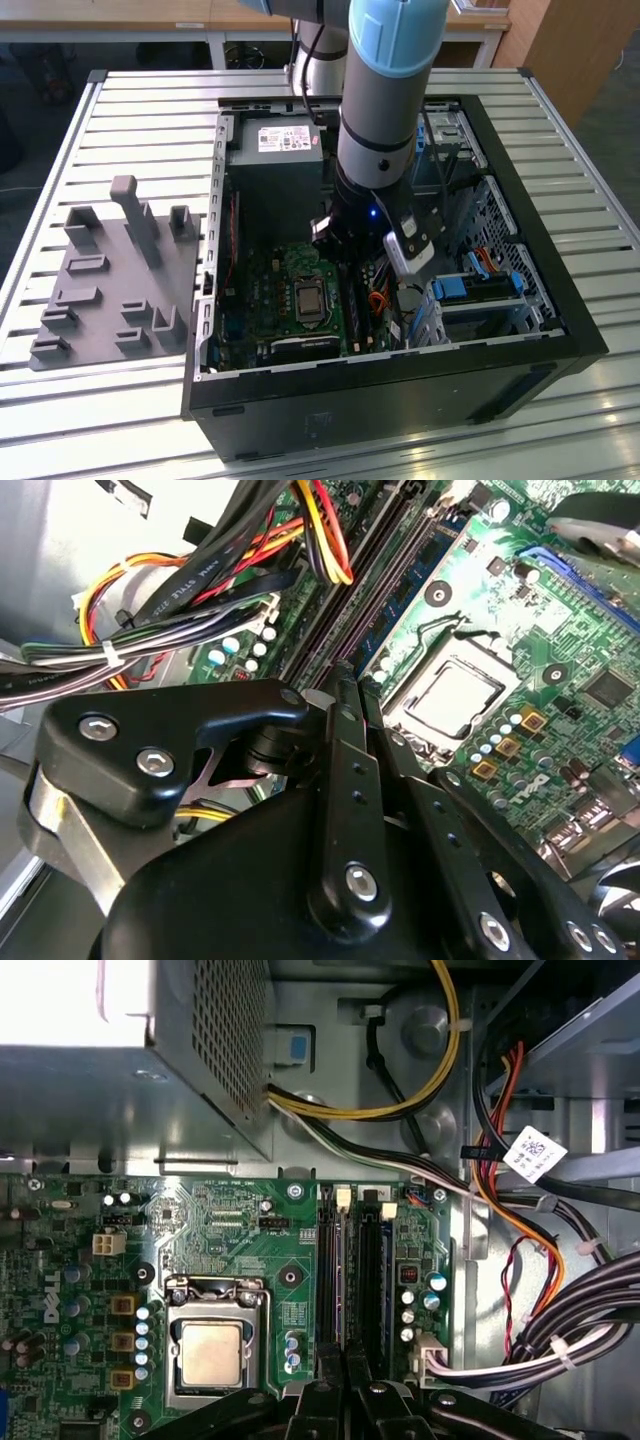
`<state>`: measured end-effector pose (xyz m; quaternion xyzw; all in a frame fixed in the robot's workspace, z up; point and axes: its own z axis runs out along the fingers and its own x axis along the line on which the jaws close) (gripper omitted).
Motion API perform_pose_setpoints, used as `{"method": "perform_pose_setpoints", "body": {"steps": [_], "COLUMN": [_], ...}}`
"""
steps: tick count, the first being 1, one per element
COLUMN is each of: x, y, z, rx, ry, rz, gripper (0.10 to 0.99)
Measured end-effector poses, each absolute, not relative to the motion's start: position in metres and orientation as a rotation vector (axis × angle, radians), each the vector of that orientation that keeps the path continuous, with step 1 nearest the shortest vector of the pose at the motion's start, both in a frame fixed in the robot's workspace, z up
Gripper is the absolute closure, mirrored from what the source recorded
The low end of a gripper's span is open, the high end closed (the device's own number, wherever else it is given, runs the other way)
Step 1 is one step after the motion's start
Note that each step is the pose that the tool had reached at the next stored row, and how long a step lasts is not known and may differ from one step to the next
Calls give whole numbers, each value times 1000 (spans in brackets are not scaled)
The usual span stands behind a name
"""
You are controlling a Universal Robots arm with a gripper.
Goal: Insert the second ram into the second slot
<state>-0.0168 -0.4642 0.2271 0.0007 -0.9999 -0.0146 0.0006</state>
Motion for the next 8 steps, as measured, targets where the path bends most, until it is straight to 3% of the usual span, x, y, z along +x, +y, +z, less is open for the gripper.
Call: {"method": "perform_pose_setpoints", "body": {"steps": [8], "x": [-17], "y": [-465], "z": [222], "rx": [2], "ry": [-3137], "rz": [-46], "gripper": [953]}}
